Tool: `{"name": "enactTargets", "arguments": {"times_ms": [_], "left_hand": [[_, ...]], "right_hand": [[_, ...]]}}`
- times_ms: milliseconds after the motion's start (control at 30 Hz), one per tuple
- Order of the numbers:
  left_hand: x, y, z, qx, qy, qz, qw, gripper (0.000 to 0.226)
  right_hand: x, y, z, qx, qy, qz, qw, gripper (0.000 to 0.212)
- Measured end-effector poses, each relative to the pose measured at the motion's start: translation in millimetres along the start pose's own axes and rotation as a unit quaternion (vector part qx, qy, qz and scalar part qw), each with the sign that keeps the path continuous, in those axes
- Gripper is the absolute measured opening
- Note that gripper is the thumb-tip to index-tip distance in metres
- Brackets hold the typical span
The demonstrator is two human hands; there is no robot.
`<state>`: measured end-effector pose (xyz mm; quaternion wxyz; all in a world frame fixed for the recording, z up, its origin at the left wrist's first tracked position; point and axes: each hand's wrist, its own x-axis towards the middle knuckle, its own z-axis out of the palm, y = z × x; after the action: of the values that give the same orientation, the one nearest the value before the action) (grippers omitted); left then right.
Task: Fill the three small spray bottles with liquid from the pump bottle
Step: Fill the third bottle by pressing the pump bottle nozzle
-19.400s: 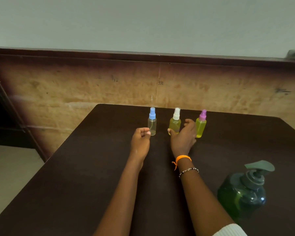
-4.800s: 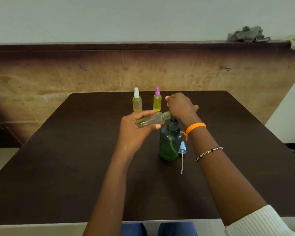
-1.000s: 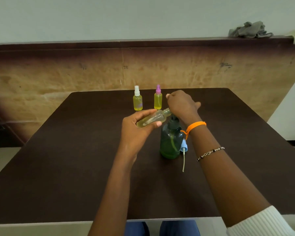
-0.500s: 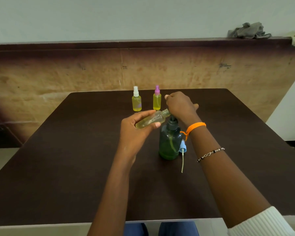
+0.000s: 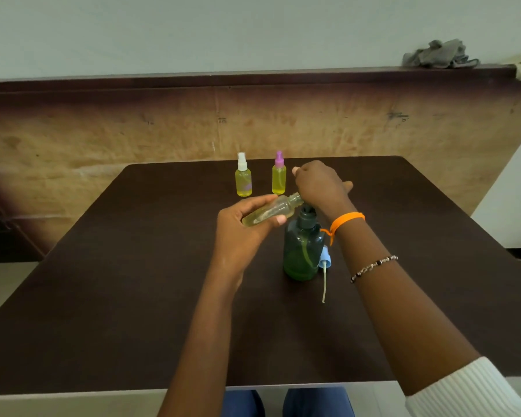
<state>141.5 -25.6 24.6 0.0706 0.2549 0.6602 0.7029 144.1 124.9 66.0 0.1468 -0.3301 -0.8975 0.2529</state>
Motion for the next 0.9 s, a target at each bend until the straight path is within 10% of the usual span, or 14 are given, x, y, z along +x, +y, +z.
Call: {"name": "enactTargets", "arguments": {"times_ms": [600,900], "left_hand": [[-2.6,-2.9,1.3,0.008,0.0,-0.015,1.0,0.033],[-3.2,2.6,2.0,0.003,0.0,-0.003,1.0,0.031]], "right_hand": [[0.3,12.6,13.7,0.187,-0.02,0.04,0.981,0.034],[-4.2,4.3,2.4,0.068,0.029,-0.021,0.997,0.036]]}}
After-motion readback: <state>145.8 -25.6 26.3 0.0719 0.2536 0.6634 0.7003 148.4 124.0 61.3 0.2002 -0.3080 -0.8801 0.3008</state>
